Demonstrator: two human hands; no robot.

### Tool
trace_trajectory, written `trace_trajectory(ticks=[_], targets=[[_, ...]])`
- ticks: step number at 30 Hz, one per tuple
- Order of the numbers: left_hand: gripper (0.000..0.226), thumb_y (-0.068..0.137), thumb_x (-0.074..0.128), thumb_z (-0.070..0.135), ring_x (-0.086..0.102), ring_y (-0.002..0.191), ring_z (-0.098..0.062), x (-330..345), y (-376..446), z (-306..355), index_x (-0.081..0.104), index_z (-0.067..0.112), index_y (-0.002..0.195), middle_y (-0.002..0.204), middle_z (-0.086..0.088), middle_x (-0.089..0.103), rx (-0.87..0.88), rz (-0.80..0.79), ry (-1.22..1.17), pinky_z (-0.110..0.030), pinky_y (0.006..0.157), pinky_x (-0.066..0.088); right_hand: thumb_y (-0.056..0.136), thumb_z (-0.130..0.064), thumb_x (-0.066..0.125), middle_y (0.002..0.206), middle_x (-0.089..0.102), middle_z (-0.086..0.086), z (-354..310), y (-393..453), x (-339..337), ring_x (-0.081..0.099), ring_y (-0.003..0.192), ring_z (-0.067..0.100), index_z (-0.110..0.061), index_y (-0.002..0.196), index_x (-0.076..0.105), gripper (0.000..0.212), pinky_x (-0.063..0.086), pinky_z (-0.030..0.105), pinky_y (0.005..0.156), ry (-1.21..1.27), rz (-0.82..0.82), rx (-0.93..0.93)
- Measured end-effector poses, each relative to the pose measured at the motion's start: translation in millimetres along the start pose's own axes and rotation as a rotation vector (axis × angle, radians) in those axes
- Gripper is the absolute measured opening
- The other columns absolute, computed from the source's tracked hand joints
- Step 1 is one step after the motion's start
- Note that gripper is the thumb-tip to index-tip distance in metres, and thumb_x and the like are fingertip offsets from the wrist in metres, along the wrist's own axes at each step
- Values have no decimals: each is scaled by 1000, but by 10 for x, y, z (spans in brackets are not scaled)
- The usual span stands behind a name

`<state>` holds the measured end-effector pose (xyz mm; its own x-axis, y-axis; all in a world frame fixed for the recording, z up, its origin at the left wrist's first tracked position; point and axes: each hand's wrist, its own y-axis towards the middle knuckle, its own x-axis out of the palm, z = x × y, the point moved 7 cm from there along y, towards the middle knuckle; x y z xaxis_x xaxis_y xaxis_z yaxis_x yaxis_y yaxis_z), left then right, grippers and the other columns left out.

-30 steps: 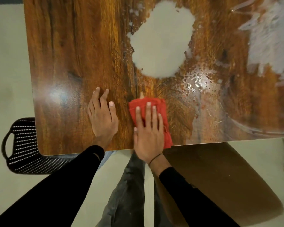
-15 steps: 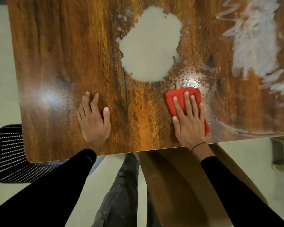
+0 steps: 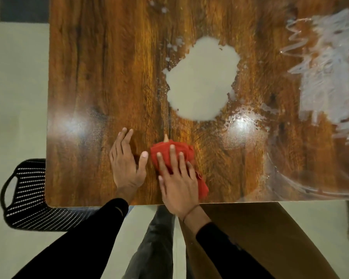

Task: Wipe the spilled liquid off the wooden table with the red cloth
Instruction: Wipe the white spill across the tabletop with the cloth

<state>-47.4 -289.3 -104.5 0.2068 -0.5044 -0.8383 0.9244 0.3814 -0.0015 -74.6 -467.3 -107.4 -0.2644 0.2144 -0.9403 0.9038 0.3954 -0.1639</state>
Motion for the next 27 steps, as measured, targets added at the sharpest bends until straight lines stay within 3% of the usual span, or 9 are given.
trace_trajectory(ticks=[4, 7, 11, 15, 22, 27], targets=[[87, 107, 25, 73, 40, 160, -31, 9, -3, -32, 44, 10, 165, 173, -12, 44, -6, 6, -38, -20, 133, 3, 116, -48, 41, 189, 4, 19, -306, 770, 5, 8, 176, 40, -24, 183, 14, 76, 4, 63, 140, -110, -12, -286], [89, 107, 26, 75, 34, 165, -26, 53, -12, -58, 35, 13, 171, 178, -10, 34, -18, -1, -45, -28, 134, 13, 118, -46, 32, 189, 5, 19, -420, 1253, -41, 4, 177, 38, -23, 183, 14, 71, 3, 65, 139, -162, -2, -344], [95, 103, 28, 80, 26, 167, -23, 93, -34, -100, 26, 17, 174, 183, -7, 23, -30, -18, -33, -47, 133, 24, 118, -43, 28, 189, 2, 21, -349, 1815, -232, 3, 176, 39, -21, 183, 11, 71, 1, 63, 140, -165, 39, -238], [94, 101, 27, 84, 29, 166, -25, 108, -46, -113, 21, 26, 174, 183, -1, 22, -53, -40, -43, -56, 132, 25, 118, -43, 25, 189, 5, 20, 17, 2217, -445, 4, 176, 40, -21, 183, 11, 71, 4, 62, 140, -159, 86, -114], [77, 106, 26, 78, 29, 165, -23, 109, -31, -94, 22, 40, 173, 182, 8, 23, -92, -40, -22, -49, 134, 17, 119, -45, 24, 189, -2, 18, 1067, 1816, -680, 1, 176, 39, -22, 183, 3, 71, 6, 65, 140, -85, 143, 254], [55, 116, 29, 47, 37, 158, -26, 82, 444, 152, 47, 23, 163, 173, -2, 37, -94, 23, -13, -46, 130, 20, 119, -45, 28, 190, -4, 17, 1016, 1236, -484, -3, 177, 37, -22, 183, 1, 73, 6, 62, 142, -67, 136, 225]])
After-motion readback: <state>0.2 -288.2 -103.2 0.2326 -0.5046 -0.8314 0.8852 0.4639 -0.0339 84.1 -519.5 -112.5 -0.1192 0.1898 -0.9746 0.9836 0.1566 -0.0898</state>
